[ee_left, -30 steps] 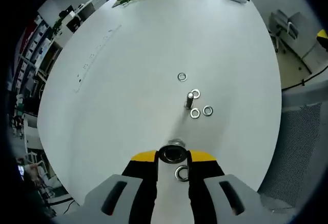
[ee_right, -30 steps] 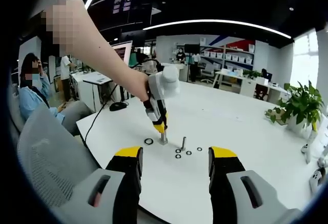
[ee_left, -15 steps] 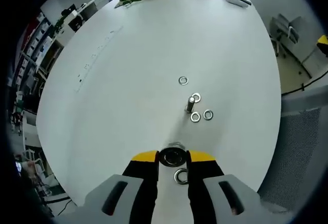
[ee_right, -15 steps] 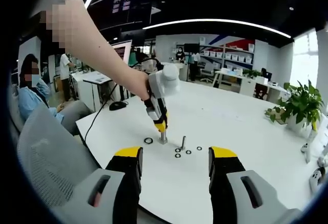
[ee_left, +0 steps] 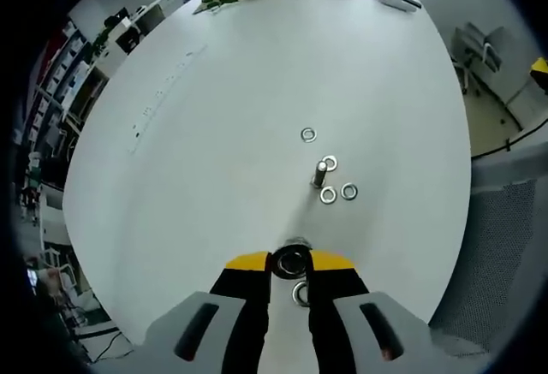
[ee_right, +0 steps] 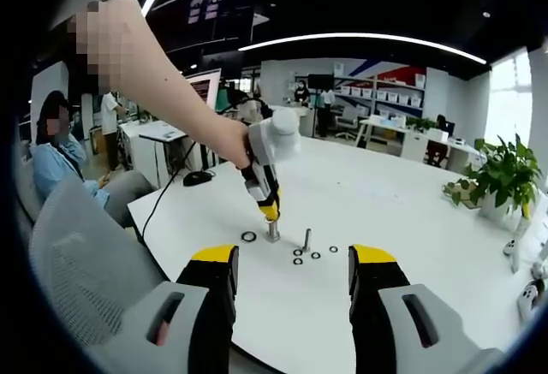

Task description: Place the washer onto the threaded stud by aligning its center hole with the stud, sliding it down to the base, and recovering from edge contact or off-axis alignment until the washer reaches the visible bottom stop.

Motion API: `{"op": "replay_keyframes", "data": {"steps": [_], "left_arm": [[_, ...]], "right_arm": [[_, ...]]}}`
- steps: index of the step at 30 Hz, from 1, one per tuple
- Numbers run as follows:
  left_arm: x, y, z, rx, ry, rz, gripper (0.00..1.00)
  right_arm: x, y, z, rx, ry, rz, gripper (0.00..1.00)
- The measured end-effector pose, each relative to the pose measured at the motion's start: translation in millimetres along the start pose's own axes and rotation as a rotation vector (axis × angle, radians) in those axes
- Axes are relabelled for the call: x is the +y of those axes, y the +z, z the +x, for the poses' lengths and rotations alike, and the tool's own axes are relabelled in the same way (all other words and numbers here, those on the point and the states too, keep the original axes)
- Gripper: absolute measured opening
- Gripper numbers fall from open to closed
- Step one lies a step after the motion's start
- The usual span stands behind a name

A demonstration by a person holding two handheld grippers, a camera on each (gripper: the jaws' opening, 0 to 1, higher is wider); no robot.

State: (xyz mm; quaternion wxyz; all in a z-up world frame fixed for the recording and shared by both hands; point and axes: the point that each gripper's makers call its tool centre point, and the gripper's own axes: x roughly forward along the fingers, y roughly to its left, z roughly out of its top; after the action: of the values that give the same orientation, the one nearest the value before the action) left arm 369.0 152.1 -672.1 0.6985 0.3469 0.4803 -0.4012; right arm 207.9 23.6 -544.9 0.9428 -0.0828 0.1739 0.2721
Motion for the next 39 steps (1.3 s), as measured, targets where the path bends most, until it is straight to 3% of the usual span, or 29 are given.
{"op": "replay_keyframes", "data": {"steps": [12,19,27,33,39], "left_arm": [[-0.4,5.7,1,-0.024,0.008,0.000,0.10],[5.9,8.0,-2,-0.051,-0.014,-0.065,0.01],[7.2,4.0,-6,-0.064,0.001,-0.047,0.01],[9.0,1.4,3,-0.029,0.010,-0.009,0.00],[5.4,8.0,2,-0.048,-0.002,-0.013,0.00]], "right_arm": [[1,-0.3,0,0.003,0.008,-0.002,0.54],[1,-0.8,1,0.004,0.007,0.001,0.54],[1,-0.6,1,0.005,0.010,0.001,0.54],[2,-1.6,1,0.008,0.013,-0.002,0.54],[2,-2.0,1,0.010,0.010,-0.001,0.54]]}}
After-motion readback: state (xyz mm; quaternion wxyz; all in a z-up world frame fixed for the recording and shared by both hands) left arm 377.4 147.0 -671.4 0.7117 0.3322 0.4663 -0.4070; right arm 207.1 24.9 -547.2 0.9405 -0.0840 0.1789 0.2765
